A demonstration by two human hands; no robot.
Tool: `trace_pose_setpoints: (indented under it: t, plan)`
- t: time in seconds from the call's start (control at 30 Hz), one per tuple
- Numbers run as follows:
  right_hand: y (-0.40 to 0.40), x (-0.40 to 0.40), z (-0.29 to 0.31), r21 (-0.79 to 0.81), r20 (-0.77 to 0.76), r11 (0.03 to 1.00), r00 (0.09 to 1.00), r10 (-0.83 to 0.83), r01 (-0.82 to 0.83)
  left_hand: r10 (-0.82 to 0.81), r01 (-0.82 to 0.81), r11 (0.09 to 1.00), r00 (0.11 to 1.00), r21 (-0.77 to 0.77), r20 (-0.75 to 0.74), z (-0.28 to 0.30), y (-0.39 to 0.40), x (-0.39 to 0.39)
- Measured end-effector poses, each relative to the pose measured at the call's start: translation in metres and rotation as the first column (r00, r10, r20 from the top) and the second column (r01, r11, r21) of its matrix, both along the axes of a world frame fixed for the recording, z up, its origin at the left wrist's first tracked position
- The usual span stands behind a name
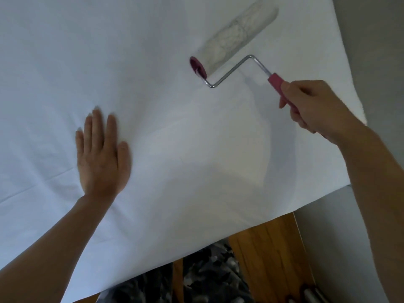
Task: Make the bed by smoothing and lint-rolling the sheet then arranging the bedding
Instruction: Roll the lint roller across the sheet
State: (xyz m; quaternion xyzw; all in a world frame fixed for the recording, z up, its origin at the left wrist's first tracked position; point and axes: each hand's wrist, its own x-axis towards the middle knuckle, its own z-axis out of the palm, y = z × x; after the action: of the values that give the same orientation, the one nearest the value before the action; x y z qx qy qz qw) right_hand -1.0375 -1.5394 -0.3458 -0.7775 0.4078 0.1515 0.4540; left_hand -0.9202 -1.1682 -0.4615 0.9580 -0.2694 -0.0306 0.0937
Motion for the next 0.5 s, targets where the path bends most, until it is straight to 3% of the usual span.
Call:
trace_pose_setpoints:
  t: [0.1,0.23,0.5]
  plan:
    - [0.044,0.034,-0.011,0.009,0.053,0.998,0.996,0.068,-0.068,0.13,-0.13,0.991,0.991,0.006,-0.01,-0.001,0.007,-0.005]
    - [0.112,0.094,-0.027,-0.029,0.096,0.987,0.982,0.162,-0.16,0.178,-0.178,0.984,0.984,0.024,-0.007,-0.002,0.019,-0.01]
    - [0.167,0.115,-0.046,0.083,-0.072,0.981,0.98,0.184,-0.178,0.213,-0.211,0.976,0.977,0.045,-0.034,-0.005,0.024,-0.009]
